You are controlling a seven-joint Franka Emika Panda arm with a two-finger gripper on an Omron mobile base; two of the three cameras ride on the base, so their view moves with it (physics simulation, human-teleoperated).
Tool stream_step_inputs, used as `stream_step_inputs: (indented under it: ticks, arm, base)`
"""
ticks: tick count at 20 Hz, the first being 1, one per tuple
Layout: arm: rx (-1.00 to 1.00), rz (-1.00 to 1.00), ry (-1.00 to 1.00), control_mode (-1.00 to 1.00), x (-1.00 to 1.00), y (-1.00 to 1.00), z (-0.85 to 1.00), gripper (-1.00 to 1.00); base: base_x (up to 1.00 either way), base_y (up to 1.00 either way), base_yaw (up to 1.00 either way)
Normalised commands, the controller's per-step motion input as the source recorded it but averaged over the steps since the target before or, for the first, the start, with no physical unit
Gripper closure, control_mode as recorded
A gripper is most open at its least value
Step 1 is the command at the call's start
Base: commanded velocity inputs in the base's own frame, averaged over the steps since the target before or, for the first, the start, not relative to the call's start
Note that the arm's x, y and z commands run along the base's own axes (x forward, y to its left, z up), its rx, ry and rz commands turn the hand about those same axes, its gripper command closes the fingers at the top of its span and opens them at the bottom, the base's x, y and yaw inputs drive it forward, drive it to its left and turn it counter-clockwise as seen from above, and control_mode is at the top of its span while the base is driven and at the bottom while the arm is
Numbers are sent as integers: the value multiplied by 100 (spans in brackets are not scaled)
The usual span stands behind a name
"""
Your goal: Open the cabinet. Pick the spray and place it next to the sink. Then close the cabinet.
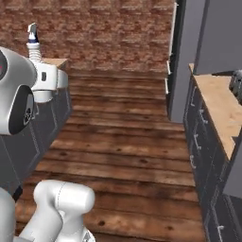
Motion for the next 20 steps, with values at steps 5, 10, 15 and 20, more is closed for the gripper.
stream_step_inputs:
  ticks: [5, 10, 15, 20]
  arm:
    - [0, 0, 0, 100, 0, 0, 0, 100]
    - [0, 0, 0, 100, 0, 0, 0, 100]
    - [0, 0, 0, 100, 0, 0, 0, 100]
    - [0, 0, 0, 100, 0, 0, 0, 100]
  base:
    - [15, -25, 90]
    - [100, -1, 40]
    - [100, 0, 8]
    - [100, -3, 2]
